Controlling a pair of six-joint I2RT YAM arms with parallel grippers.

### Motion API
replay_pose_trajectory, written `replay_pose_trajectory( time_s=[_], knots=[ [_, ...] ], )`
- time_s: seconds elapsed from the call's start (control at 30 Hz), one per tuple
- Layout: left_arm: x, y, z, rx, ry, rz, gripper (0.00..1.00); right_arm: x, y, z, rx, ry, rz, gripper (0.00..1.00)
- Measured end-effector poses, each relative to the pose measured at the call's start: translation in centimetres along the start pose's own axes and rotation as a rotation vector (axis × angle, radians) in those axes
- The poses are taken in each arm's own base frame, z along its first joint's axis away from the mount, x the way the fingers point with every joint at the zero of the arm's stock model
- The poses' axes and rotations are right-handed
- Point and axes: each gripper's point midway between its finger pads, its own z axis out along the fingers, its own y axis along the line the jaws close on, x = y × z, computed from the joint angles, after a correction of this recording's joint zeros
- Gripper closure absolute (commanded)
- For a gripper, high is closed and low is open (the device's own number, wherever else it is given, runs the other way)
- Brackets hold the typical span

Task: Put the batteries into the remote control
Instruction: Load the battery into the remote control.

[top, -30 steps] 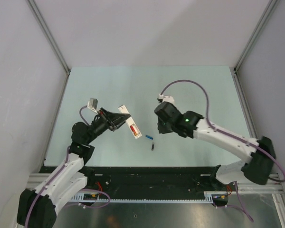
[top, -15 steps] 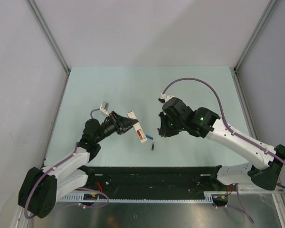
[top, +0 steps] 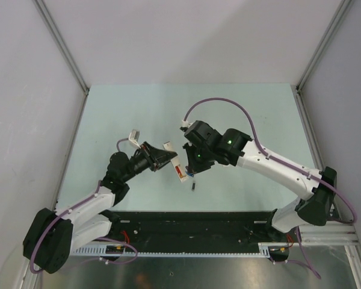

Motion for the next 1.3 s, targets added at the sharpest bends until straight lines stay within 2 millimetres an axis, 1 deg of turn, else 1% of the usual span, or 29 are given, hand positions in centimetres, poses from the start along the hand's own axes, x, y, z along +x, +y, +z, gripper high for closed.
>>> replay_pose_trajectory(
  time_s=[0.1, 0.23, 0.4, 0.73, 1.3],
  knots=[
    [0.0, 0.0, 0.0, 0.001, -0.002, -0.006, 1.00, -0.2, 0.7, 0.2, -0.009, 0.005, -0.008, 1.00],
    [0.0, 0.1, 0.1, 0.000, -0.001, -0.007, 1.00, -0.5, 1.5, 0.0, -0.026, -0.003, -0.020, 1.00],
    [0.0, 0.2, 0.2, -0.002, -0.001, -0.015, 1.00, -0.8, 2.0, -0.2, -0.036, -0.009, -0.026, 1.00],
    [-0.1, 0.3, 0.2, -0.005, -0.007, -0.020, 1.00, -0.3, 1.7, 0.9, -0.012, 0.029, -0.027, 1.00],
    [0.1, 0.6, 0.0, -0.016, -0.008, -0.032, 1.00, -0.2, 1.4, 2.0, 0.012, 0.045, -0.036, 1.00]
  ],
)
